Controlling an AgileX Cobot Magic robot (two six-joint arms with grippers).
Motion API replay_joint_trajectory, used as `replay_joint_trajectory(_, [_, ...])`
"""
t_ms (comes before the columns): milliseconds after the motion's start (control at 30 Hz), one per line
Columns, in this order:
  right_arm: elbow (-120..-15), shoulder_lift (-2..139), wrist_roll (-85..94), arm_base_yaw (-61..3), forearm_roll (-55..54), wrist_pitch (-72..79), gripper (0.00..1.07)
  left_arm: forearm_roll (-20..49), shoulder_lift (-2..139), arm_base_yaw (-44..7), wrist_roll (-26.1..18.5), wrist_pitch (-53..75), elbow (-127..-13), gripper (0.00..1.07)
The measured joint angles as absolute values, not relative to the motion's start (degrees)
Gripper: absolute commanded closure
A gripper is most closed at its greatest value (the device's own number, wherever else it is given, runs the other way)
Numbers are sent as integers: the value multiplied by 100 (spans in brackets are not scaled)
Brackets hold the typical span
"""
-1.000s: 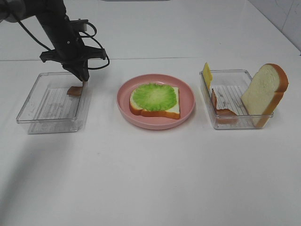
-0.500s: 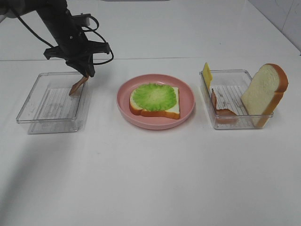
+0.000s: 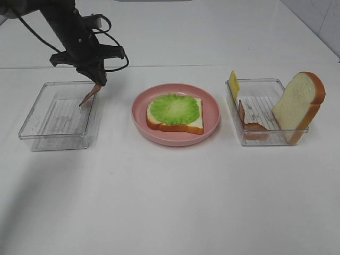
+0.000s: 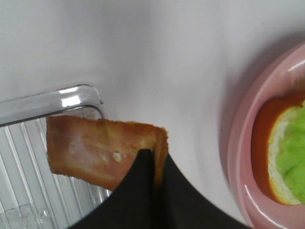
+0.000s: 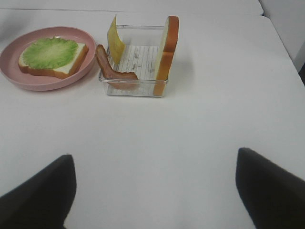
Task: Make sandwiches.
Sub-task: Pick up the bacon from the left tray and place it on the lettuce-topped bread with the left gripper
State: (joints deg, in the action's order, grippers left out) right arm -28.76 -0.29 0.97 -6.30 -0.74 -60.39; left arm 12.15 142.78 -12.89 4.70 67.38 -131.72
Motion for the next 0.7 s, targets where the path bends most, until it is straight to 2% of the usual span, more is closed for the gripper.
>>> replay_joint_trajectory(300, [-2876, -29, 97, -630, -74, -6039, 25, 1513, 13768, -1490, 309, 6927, -13172, 107])
replay_joint_trajectory(400, [-2876, -29, 97, -630, -74, -6039, 25, 1713, 13596, -1633, 241, 6939, -13172, 107])
replay_joint_trajectory(467, [-2876, -29, 97, -630, -74, -6039, 25, 2114, 13499, -1828, 132, 6927, -13189, 107])
replay_joint_trajectory(567, [-2876, -29, 97, -630, -74, -6039, 25, 2229, 13499, -1891, 103, 6921, -13195, 107])
replay_joint_trajectory(700, [-2876, -29, 97, -630, -74, -6039, 25, 2475, 13510, -2217, 69, 6721, -13195, 107])
